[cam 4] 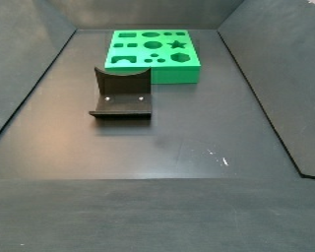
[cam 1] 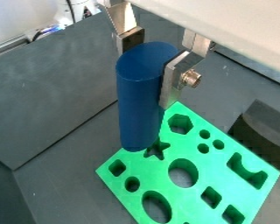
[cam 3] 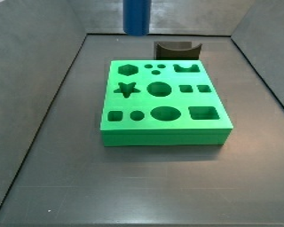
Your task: Insert the oval object.
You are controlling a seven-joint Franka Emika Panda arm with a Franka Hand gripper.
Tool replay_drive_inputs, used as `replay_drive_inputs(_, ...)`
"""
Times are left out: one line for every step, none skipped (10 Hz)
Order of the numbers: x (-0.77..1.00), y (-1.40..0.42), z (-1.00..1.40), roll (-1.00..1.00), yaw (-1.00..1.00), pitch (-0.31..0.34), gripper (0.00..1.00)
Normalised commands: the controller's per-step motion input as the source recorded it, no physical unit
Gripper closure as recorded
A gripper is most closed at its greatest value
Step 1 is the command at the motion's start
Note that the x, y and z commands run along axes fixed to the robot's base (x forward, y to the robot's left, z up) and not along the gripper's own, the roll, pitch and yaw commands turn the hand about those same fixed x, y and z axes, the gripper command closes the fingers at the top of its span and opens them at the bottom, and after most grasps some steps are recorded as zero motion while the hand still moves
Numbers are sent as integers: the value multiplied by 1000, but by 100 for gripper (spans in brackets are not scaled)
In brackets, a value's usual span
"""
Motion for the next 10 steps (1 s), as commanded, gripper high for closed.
replay_drive_inputs(626, -354, -1000, 127, -423, -14, 100)
replay_drive_inputs(686, -363, -1000, 124, -354, -36, 100)
replay_drive_inputs(903, -380, -869, 156, -140, -67, 100)
replay_drive_inputs(1000, -209, -557, 47, 0, -63, 100)
replay_drive_inputs(1000, -186, -526, 41, 0, -70, 100)
replay_drive_inputs(1000, -114, -397, 54, 0, -87, 100)
replay_drive_inputs(1000, -91, -346, 71, 0, -84, 100)
replay_drive_inputs(829, -249, -320, 306, -154, 0, 100)
replay_drive_inputs(0, 0, -109, 224, -911, 0, 100)
replay_drive_inputs(0, 0, -23, 177, -1000, 0, 100)
